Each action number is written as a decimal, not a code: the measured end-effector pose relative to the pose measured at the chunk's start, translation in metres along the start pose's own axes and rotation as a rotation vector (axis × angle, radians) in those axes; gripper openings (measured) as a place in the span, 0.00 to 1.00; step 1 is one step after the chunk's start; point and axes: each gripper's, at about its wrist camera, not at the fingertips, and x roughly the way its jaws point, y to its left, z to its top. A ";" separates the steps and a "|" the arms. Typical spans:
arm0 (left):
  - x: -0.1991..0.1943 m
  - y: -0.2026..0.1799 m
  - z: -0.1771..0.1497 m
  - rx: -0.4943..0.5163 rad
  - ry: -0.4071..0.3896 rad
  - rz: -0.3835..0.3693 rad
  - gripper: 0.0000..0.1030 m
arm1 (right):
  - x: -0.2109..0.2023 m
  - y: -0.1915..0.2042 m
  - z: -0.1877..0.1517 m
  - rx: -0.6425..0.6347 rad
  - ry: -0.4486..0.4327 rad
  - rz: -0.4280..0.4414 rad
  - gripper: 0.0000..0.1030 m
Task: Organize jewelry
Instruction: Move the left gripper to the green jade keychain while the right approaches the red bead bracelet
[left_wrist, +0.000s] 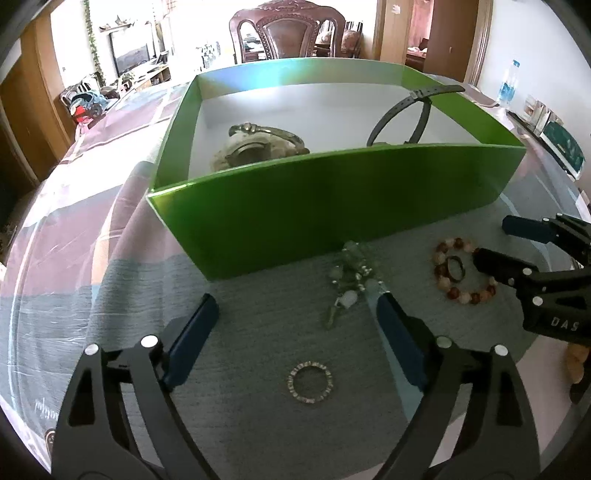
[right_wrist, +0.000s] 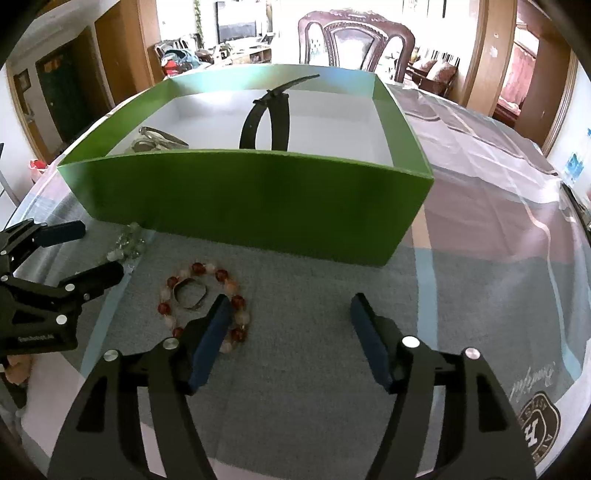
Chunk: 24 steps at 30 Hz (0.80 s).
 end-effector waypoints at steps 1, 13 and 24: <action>0.000 0.001 0.000 -0.002 0.000 0.001 0.86 | 0.000 0.000 0.000 -0.001 -0.007 0.001 0.68; 0.001 0.001 -0.001 0.002 -0.001 0.000 0.88 | 0.002 0.002 -0.003 -0.004 -0.029 0.012 0.69; 0.002 -0.002 -0.001 0.000 -0.005 0.002 0.92 | 0.003 0.001 -0.005 0.005 -0.022 0.002 0.76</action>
